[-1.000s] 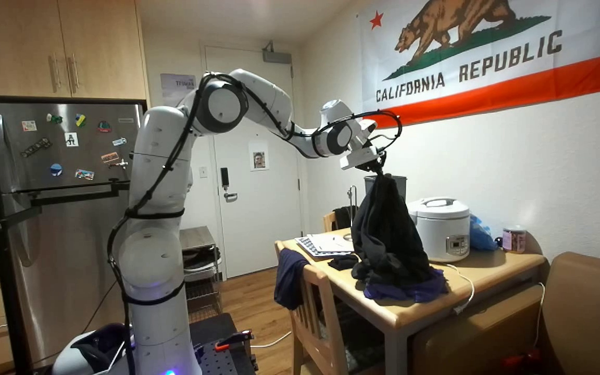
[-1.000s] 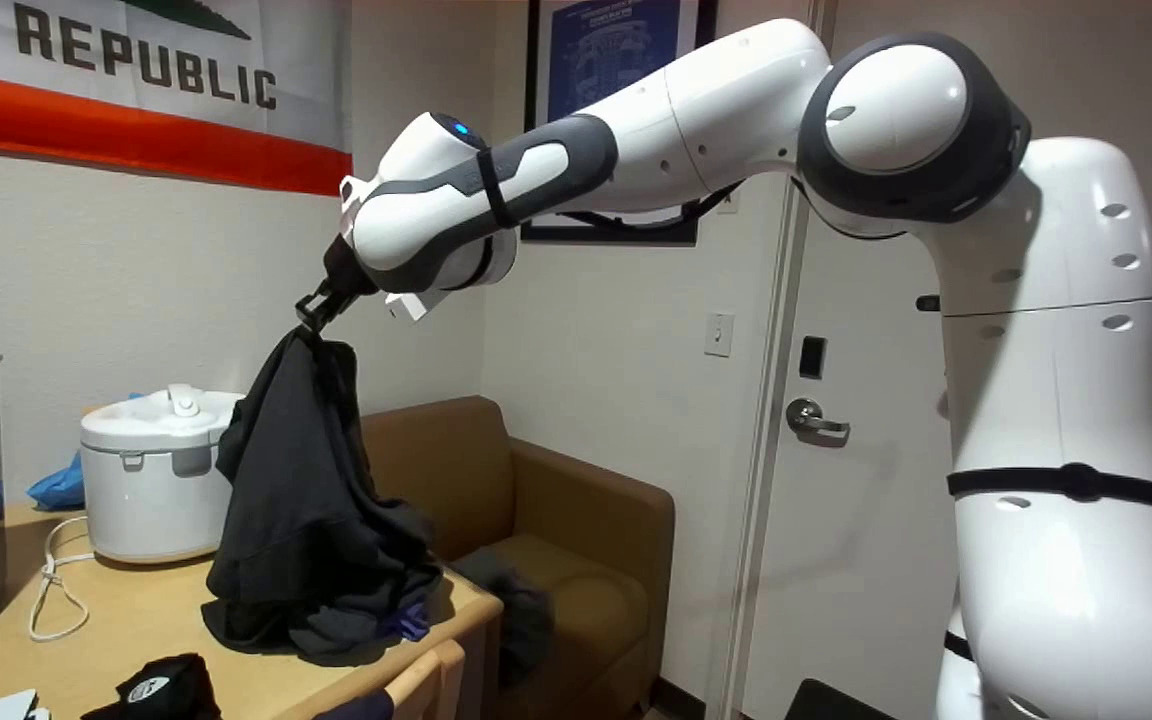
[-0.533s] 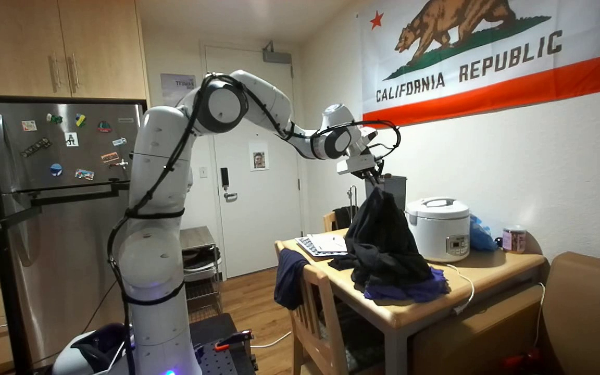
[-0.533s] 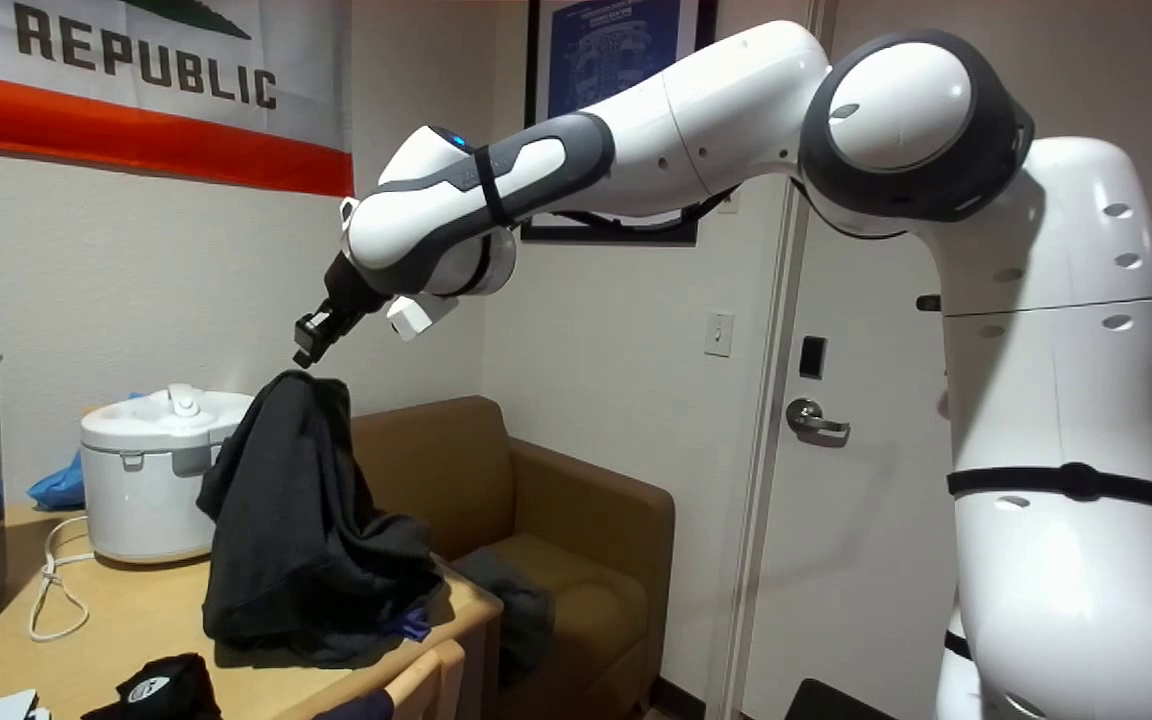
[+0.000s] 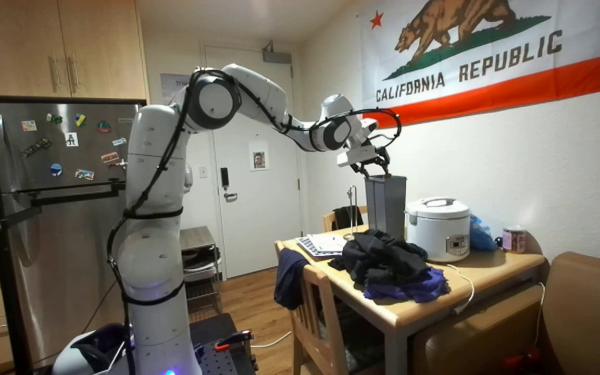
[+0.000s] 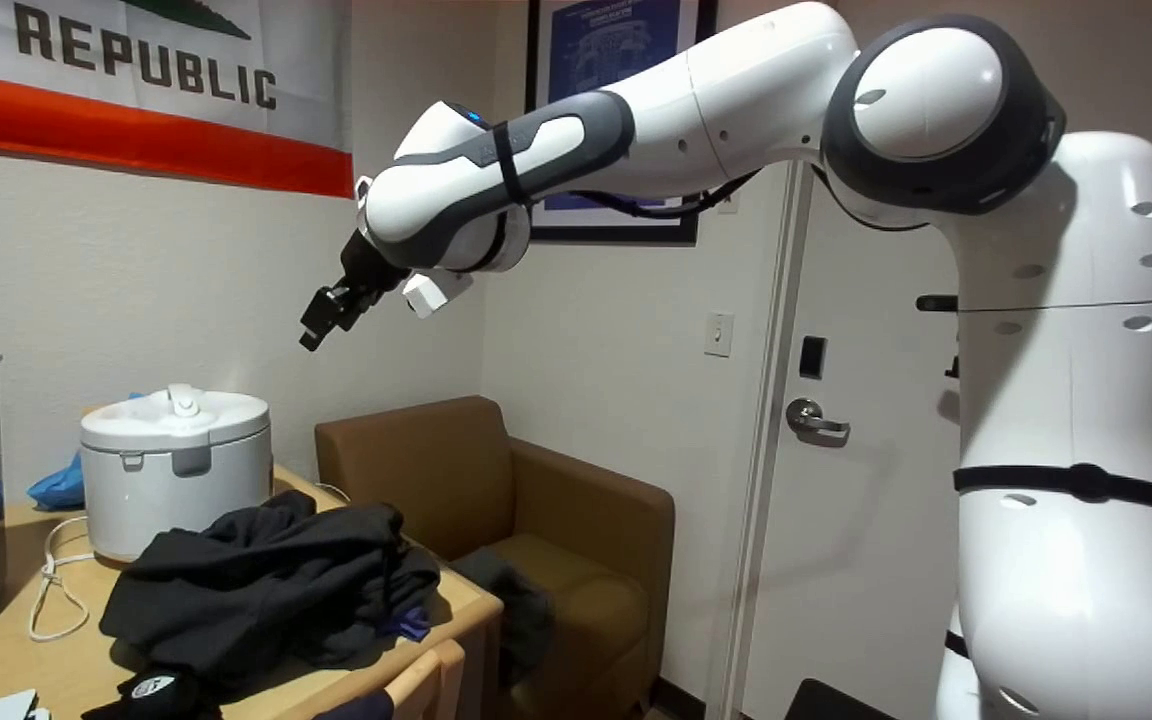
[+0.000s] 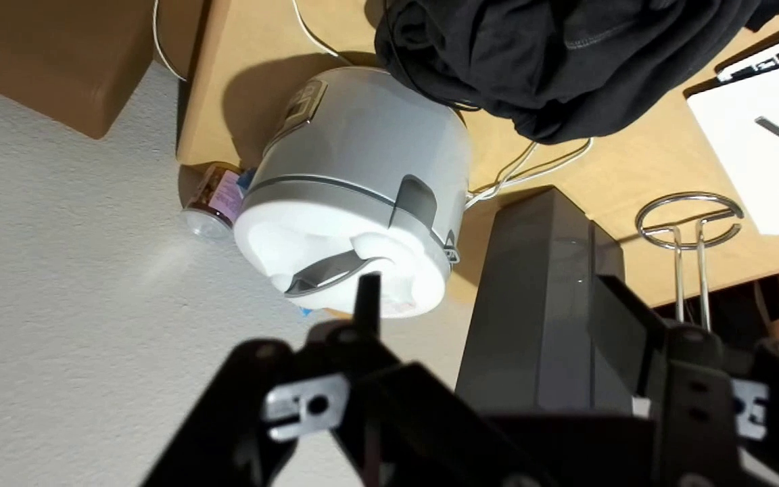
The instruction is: Remove the clothing from the backrest of the chair and place them on the table
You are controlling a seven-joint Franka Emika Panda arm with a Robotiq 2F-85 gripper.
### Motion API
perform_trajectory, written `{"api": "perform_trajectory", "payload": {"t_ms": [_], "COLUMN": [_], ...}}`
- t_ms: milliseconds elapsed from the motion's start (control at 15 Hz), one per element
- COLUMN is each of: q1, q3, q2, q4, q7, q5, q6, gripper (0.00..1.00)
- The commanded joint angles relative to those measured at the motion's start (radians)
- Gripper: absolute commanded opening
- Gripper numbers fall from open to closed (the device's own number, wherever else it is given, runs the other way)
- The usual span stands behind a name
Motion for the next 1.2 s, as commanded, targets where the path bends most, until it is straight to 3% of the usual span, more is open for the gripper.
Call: {"api": "perform_trajectory", "payload": {"t_ms": [0, 600, 867, 933, 1133], "q1": [0.026, 0.134, 0.18, 0.181, 0.189], "q3": [-0.027, -0.042, -0.044, -0.045, -0.045], "q2": [-0.112, -0.441, -0.5, -0.46, -0.462], "q4": [-0.023, -0.124, -0.193, -0.134, -0.139], "q7": [-0.026, 0.017, 0.035, 0.029, 0.032], "q5": [-0.022, -0.04, -0.025, -0.045, -0.047], "q6": [-0.116, -0.417, -0.388, -0.423, -0.423], "gripper": [1.0, 1.0, 1.0, 1.0, 1.0]}}
